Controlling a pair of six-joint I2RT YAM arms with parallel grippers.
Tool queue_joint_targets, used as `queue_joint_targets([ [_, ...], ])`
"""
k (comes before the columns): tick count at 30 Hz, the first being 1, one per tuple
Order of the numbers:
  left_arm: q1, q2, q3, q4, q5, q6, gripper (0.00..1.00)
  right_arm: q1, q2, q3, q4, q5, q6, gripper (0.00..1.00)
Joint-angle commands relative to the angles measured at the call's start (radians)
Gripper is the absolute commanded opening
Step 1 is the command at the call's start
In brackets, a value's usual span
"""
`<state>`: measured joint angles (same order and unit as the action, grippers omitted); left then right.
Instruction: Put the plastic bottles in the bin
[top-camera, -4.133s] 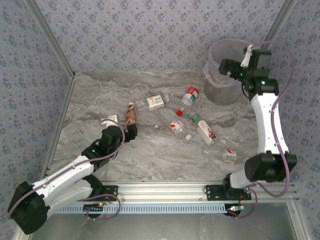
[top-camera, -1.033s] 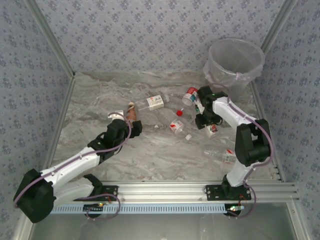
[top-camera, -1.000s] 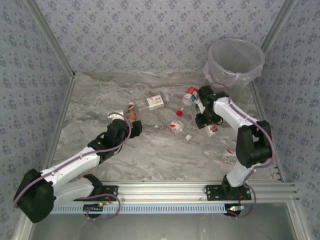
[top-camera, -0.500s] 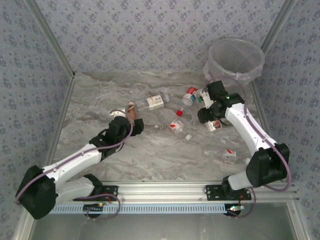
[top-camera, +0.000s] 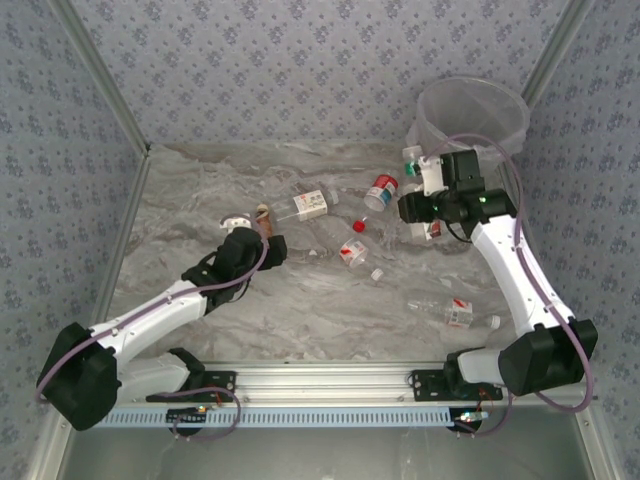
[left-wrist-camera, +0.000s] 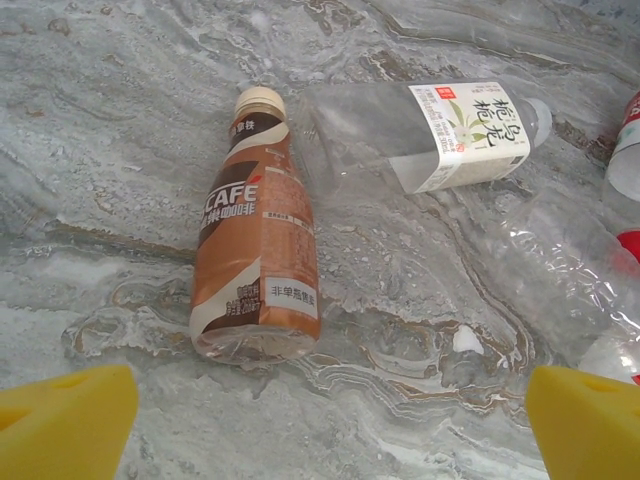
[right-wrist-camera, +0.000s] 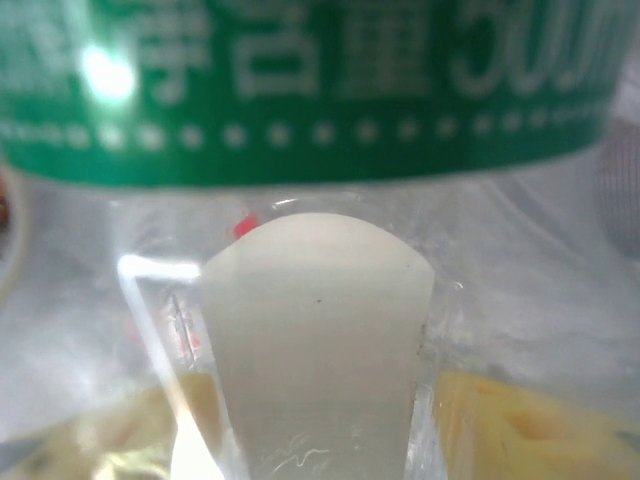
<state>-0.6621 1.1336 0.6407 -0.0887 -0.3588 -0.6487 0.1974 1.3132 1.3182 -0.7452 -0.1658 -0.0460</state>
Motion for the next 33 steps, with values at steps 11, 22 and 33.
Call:
queue_joint_targets([
  [11,0.014,-0.032,0.008,-0.046,-0.033,-0.048,0.99,-0.032,0.11,0.238,0.18,-0.055,0.106,0.49],
  [22,0.042,-0.113,-0.029,-0.088,-0.051,-0.059,0.99,-0.139,0.223,0.401,0.406,0.258,0.185,0.48],
  [33,0.064,-0.196,-0.084,-0.093,-0.057,-0.106,0.99,-0.206,0.493,0.678,0.368,0.386,0.037,0.5],
])
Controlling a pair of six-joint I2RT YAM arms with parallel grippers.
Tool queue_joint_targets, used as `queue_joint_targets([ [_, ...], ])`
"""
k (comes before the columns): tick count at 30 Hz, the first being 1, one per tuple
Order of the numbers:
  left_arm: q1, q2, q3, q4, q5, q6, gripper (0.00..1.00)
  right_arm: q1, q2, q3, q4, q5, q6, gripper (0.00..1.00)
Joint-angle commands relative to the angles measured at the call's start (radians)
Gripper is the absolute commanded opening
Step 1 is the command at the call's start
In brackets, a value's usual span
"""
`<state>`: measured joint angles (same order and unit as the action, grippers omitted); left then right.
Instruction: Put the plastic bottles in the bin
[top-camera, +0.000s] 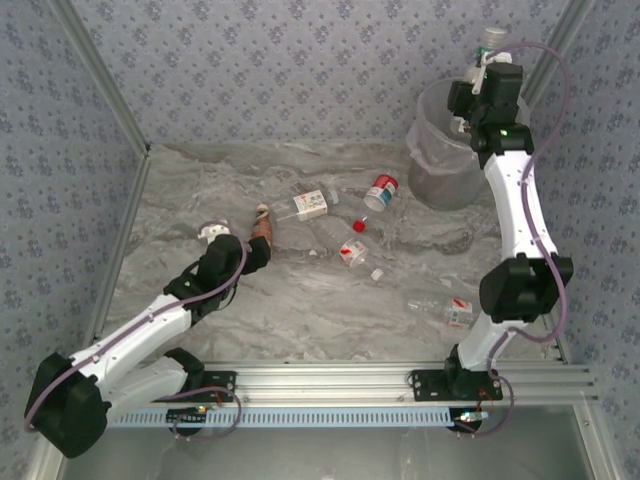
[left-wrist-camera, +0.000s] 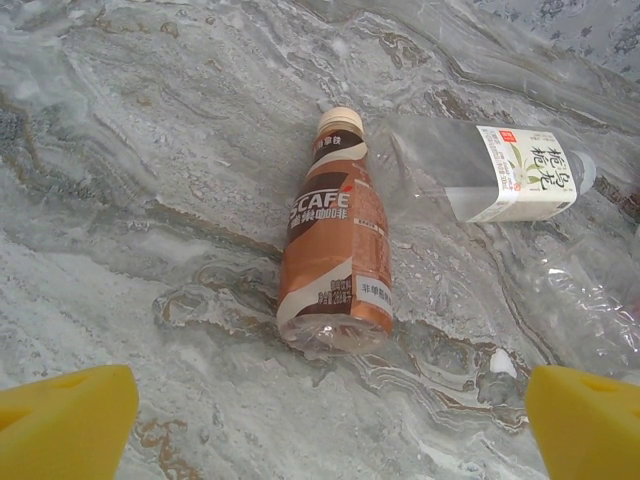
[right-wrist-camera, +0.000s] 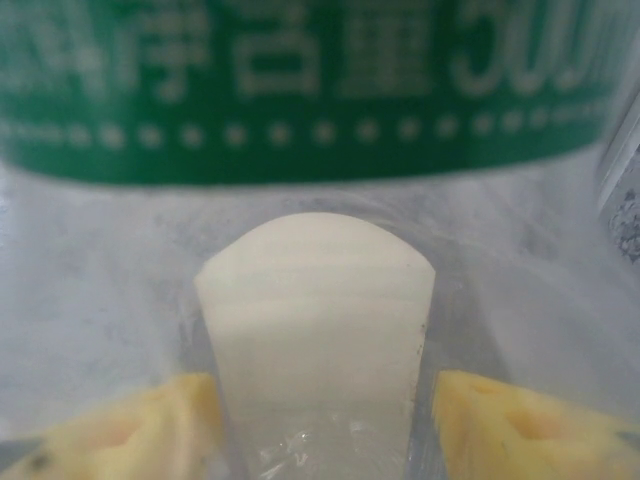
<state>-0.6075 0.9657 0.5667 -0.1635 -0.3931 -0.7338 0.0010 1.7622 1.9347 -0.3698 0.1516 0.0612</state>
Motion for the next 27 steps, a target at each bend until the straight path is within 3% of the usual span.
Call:
queue_joint_targets([
  [1,0.01,-0.034,-0.014,-0.02,-0.023,-0.022,0.99,-0.017,0.068,0.08,-0.017,0.074,-0.094,0.5],
  [6,0.01,-0.063,-0.03,-0.027,-0.031,-0.031,0.99,-0.042,0.168,0.2,-0.149,0.048,-0.194,0.5],
  [12,0.017,-0.074,-0.046,-0.02,-0.031,-0.039,0.99,-0.06,0.2,0.208,-0.214,-0.024,-0.317,0.5],
  [18,0.017,-0.077,-0.048,-0.022,-0.03,-0.041,1.0,-0.067,0.273,0.278,-0.325,0.012,-0.412,0.52],
  [27,0.019,-0.127,-0.073,-0.043,-0.039,-0.071,0.99,-0.066,0.366,0.347,-0.374,-0.004,-0.429,0.55],
])
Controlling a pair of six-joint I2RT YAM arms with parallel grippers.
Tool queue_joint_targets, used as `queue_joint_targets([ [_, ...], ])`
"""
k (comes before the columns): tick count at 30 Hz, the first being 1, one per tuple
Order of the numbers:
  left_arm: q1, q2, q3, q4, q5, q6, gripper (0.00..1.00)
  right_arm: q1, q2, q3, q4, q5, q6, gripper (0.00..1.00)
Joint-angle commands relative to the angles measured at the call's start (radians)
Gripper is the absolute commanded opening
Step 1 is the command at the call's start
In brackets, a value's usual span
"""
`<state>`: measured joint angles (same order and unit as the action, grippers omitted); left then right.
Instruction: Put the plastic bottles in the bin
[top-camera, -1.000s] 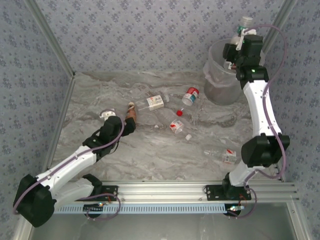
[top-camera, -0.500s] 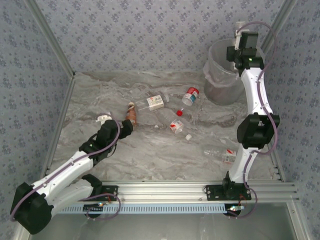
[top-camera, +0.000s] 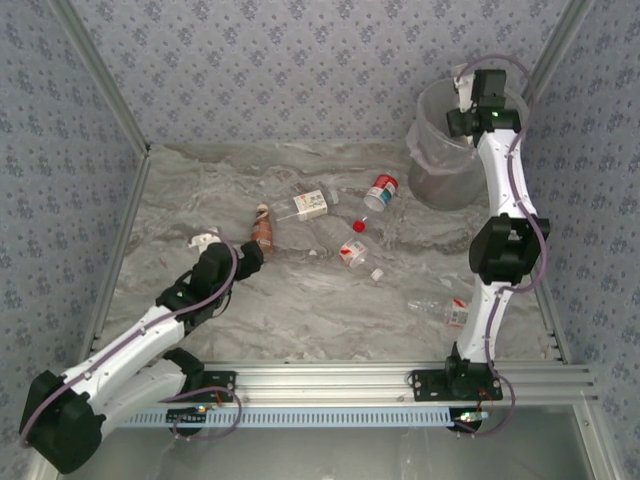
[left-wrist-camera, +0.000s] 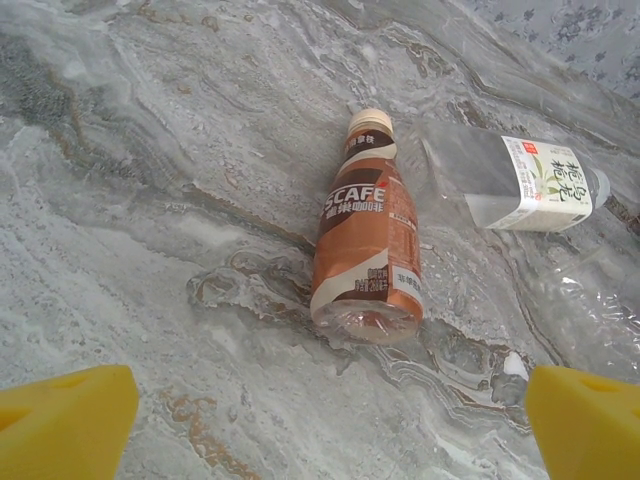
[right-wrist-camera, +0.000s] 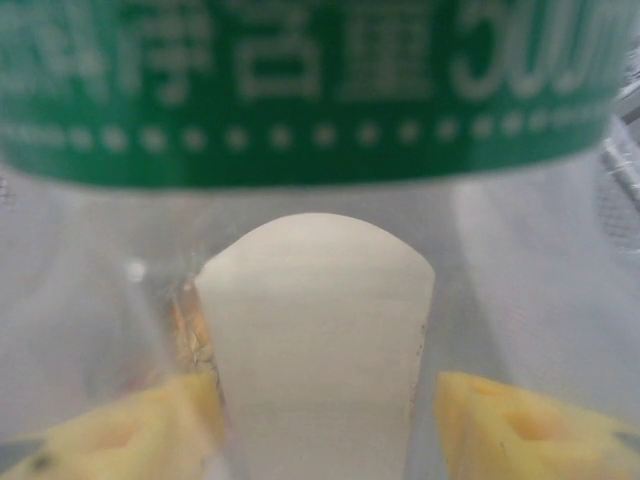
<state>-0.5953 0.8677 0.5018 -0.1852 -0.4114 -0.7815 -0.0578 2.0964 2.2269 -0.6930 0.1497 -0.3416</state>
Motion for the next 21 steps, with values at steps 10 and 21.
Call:
queue_joint_targets([
  [10,0.017,-0.065,-0.036,-0.025,-0.04,-0.039,1.0,-0.002,0.112,0.131,-0.139,0.011,0.004,0.61],
  [21,0.019,-0.071,-0.049,-0.029,-0.031,-0.052,0.99,0.013,0.119,0.143,-0.132,0.073,0.004,0.75],
])
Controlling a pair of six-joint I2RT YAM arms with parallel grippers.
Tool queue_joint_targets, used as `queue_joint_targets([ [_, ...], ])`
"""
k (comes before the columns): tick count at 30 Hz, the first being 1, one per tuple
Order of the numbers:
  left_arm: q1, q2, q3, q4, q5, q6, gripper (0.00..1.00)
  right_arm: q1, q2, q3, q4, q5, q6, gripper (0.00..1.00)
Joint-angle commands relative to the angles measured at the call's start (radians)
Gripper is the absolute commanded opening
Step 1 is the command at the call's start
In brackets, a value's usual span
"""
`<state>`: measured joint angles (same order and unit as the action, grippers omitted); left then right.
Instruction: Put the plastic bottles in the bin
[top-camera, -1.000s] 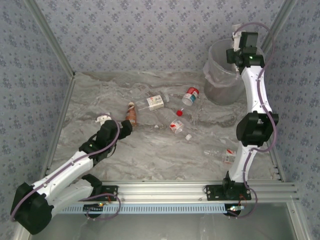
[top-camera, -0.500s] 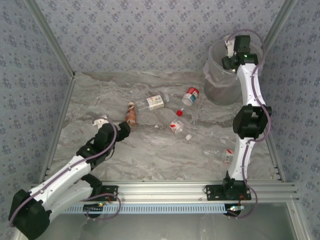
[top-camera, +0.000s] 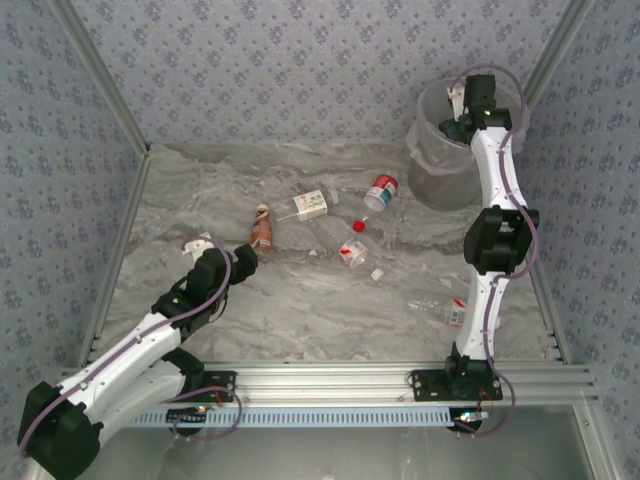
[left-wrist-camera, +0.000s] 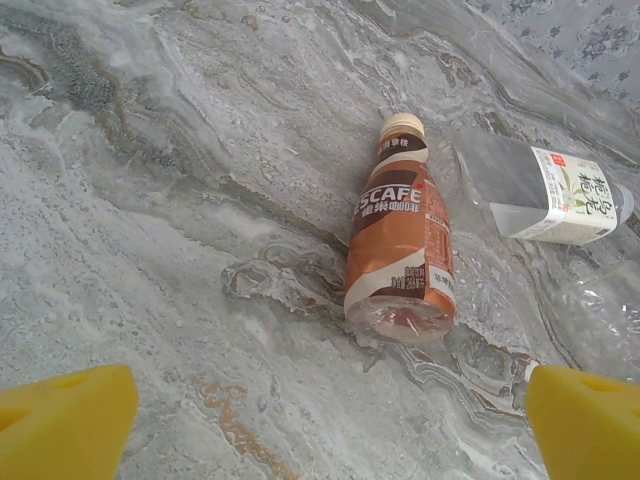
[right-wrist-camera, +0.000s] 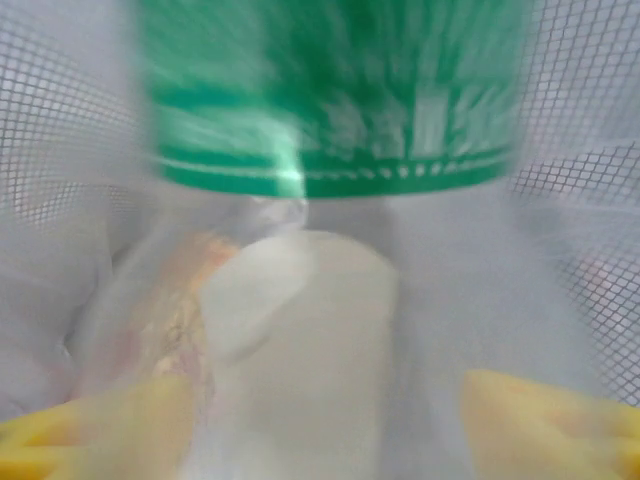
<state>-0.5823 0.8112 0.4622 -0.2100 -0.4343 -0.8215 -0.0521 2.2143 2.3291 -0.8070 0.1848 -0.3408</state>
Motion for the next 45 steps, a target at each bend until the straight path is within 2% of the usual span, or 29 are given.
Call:
queue_joint_targets([
  [1,0.006,-0.014,-0.01,-0.004,-0.008,-0.01,0.99,0.009,-0.003,0.042,-0.013,0.045,0.004,0.77],
  [13,0.021,-0.002,-0.005,-0.003,0.011,-0.01,0.99,0.012,-0.086,0.037,-0.006,0.061,0.059,0.85],
  [18,0.074,0.047,0.017,-0.031,0.07,-0.034,0.99,0.015,-0.162,-0.006,0.009,0.037,0.105,0.87],
  [27,0.114,0.176,0.082,-0.015,0.154,-0.023,0.99,0.019,-0.337,-0.184,0.094,0.003,0.219,0.9],
  [37,0.142,0.251,0.141,-0.019,0.215,0.006,1.0,0.036,-0.573,-0.476,0.25,-0.083,0.399,0.94],
  [38,0.146,0.257,0.148,-0.024,0.216,0.009,0.99,0.041,-0.596,-0.504,0.264,-0.091,0.408,1.0],
  [45,0.175,0.309,0.193,-0.044,0.244,0.034,0.99,0.081,-0.744,-0.706,0.35,-0.098,0.479,1.0],
])
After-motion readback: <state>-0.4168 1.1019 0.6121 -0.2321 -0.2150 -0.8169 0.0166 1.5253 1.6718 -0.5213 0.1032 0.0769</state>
